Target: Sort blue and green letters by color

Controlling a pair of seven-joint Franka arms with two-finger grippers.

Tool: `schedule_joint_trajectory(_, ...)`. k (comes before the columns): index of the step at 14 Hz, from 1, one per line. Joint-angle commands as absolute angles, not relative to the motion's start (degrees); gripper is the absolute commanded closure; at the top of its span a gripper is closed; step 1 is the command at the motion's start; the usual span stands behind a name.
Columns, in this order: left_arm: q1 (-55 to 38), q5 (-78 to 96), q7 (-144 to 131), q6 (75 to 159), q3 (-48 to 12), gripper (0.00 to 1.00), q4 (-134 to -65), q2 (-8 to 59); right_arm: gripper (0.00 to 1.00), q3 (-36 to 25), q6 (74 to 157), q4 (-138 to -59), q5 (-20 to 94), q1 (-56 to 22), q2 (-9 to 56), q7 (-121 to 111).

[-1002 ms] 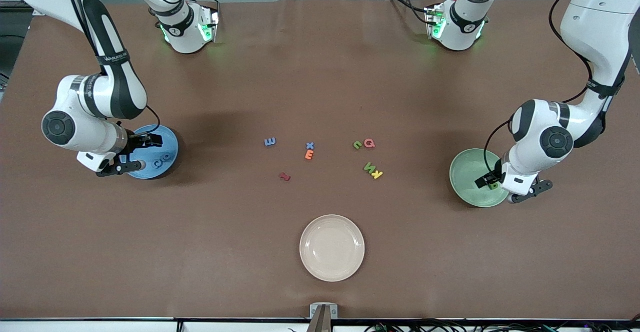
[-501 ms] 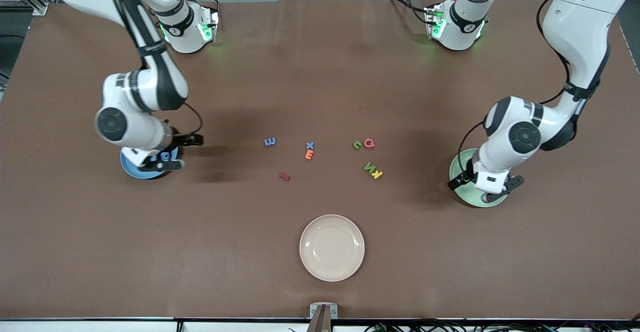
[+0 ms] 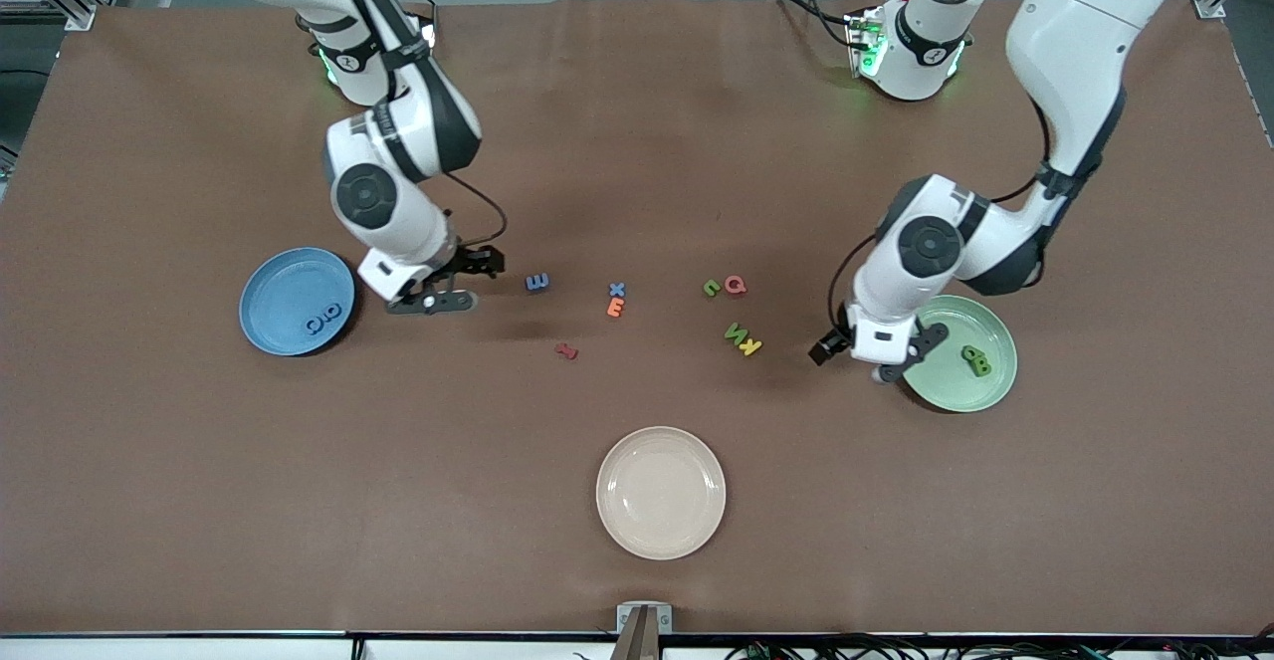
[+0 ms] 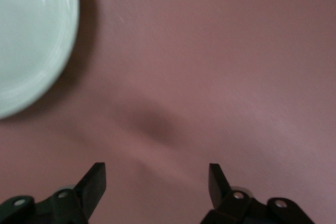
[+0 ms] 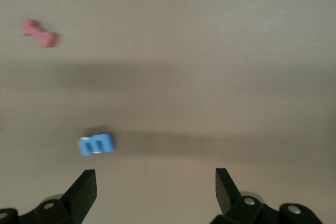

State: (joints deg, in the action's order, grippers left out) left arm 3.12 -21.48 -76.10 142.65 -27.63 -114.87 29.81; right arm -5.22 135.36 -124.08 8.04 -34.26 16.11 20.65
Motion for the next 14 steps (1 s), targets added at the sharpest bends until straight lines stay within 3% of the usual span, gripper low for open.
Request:
schedule_joint_trajectory(1,-0.8,-22.0,-84.5,142.4,-27.4,0.16,-111.7,32.2,0.00,-5.9,142.4,-124.5,8.9,-39.2,19.7,26.3)
schedule_joint_trajectory(8,-8.4,-22.5,-100.4,142.4,-27.2,0.22,-104.8,39.3,0.02,-5.9,151.2,-125.3,8.9,-42.7,25.4,29.3)
schedule_joint_trajectory(14,-9.5,-22.7,-102.5,142.7,-27.0,0.27,-104.8,40.9,0.14,-5.9,153.7,-125.3,8.8,-43.5,27.1,29.3)
